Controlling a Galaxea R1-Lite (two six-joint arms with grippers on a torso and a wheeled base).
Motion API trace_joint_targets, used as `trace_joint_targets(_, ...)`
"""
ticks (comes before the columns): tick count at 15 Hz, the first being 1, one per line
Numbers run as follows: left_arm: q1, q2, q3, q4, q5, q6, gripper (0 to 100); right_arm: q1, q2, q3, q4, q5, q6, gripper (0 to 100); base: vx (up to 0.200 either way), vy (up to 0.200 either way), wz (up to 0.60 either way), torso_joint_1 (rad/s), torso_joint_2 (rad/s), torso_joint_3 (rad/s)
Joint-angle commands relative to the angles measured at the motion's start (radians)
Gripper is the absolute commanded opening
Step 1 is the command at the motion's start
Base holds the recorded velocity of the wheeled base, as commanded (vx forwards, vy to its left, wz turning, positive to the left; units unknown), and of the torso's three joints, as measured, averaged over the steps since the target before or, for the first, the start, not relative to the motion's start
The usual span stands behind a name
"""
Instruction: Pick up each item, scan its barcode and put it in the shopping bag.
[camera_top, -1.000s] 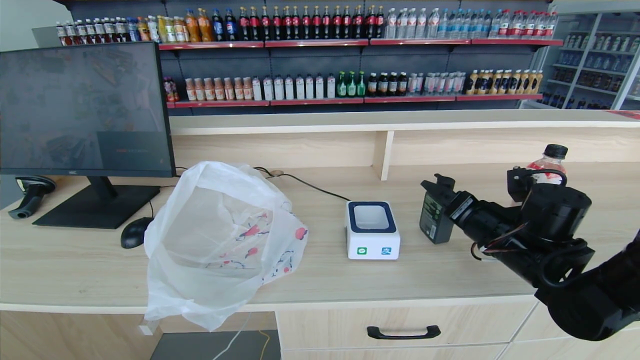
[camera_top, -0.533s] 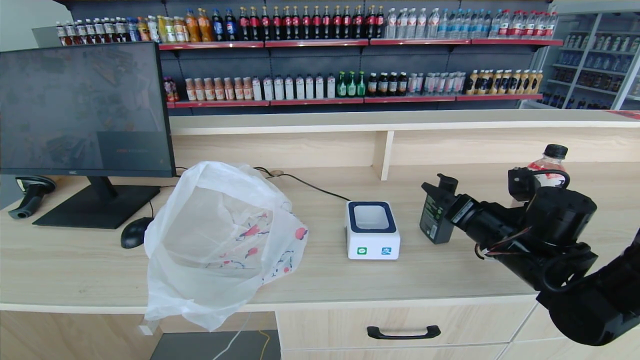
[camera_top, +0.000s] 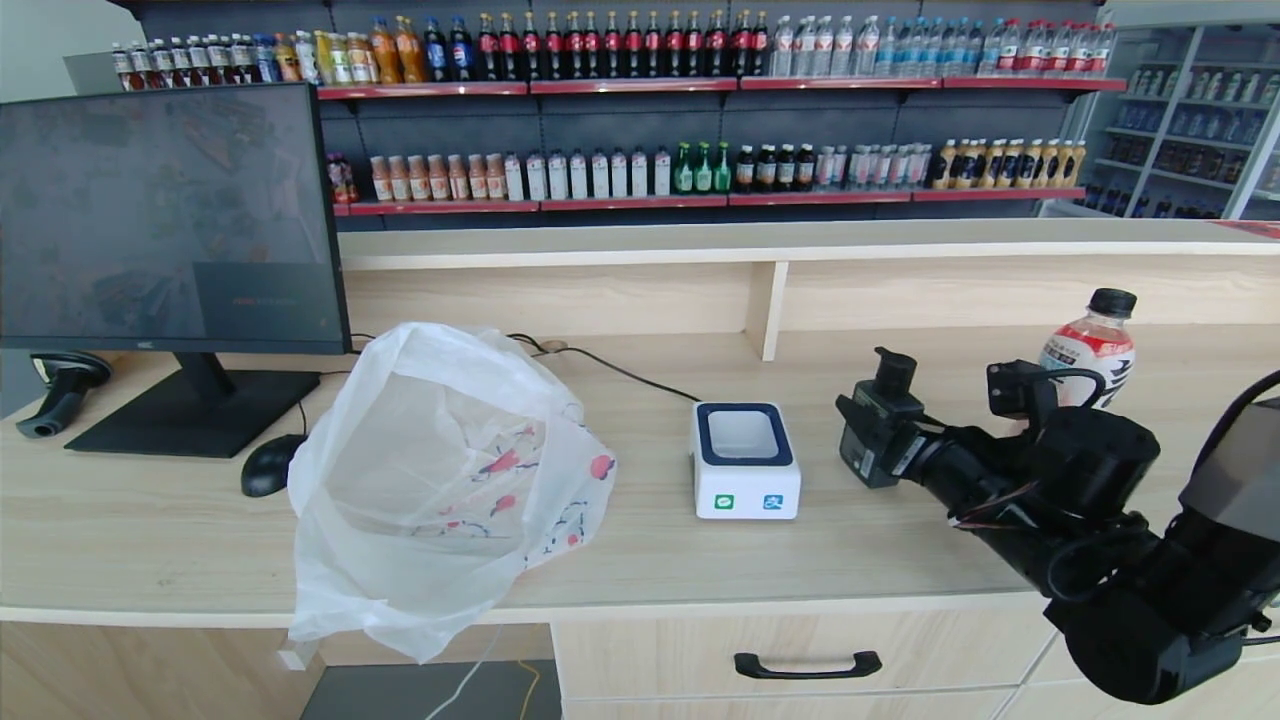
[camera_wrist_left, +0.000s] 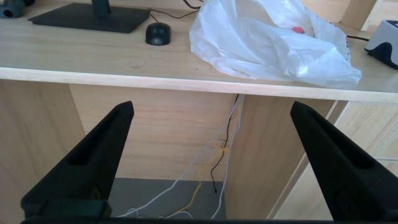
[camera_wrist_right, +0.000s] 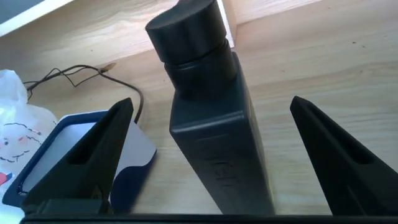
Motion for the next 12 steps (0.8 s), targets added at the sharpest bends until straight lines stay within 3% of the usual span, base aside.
trace_joint_targets(1, 0.000, 0.000, 0.000, 0.000, 0.000, -0.001, 100, -0.001, 0.038, 0.001, -0.002, 0.000, -0.001, 100, 0.000, 0.000, 0.00, 0.000, 0.00, 0.000)
trace_joint_targets(12, 0.000, 0.000, 0.000, 0.000, 0.000, -0.001, 100, 0.003, 0.038, -0.017, -0.002, 0.000, -0.164, 100, 0.000, 0.000, 0.00, 0.000, 0.00, 0.000)
